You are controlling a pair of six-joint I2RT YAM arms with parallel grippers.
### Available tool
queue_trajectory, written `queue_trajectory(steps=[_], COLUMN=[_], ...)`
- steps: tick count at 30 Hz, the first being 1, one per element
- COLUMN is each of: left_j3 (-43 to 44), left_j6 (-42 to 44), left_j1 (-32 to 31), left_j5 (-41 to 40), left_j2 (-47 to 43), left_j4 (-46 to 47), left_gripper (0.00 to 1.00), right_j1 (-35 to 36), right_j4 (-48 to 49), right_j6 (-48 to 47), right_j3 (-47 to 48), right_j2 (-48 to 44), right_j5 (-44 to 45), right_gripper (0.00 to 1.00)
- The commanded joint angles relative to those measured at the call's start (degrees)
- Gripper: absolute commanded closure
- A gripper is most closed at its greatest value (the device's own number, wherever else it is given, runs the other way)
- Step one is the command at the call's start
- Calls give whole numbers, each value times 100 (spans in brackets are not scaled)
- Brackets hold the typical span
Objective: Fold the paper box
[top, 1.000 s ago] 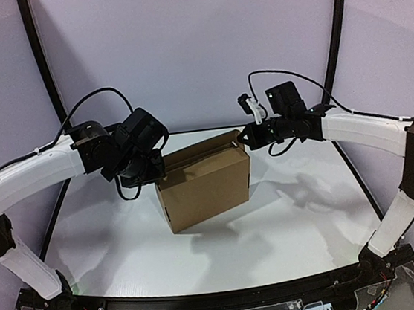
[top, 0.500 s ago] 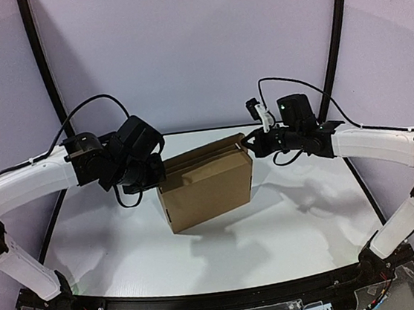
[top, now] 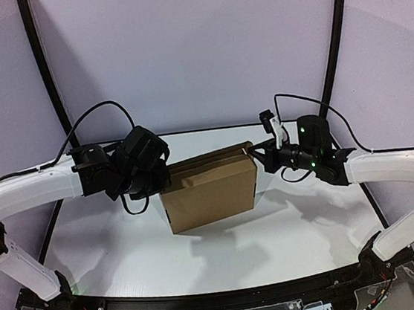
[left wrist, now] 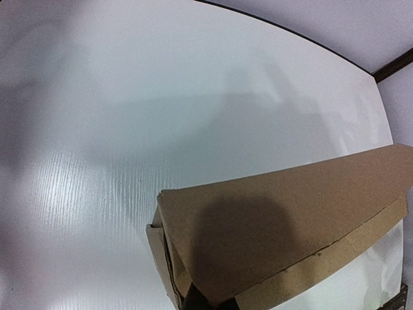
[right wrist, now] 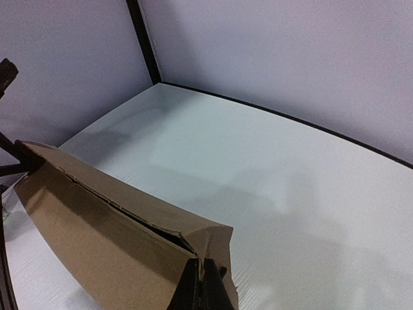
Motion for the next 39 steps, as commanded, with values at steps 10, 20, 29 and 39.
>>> queue_trajectory(steps=[10, 20, 29, 39], left_j3=[-968, -460, -561, -481], left_j6=[-343, 50, 202, 522], left_j1=[-266, -306, -333, -336], left_j5=[1306, 1255, 991, 896], left_j2=[414, 112, -754, -1418], left_j4=[-656, -917, -1203, -990], left_gripper=[99, 59, 7, 1], right_j1=[452, 474, 473, 473], right_j4=[-283, -1525, -1583, -1865], right_j6=[-605, -252, -183, 26], right_j3=[-1085, -382, -212, 378], right_j2=[16, -164, -102, -136], right_j5=[-786, -446, -438, -1276], right_gripper=[100, 100, 98, 59])
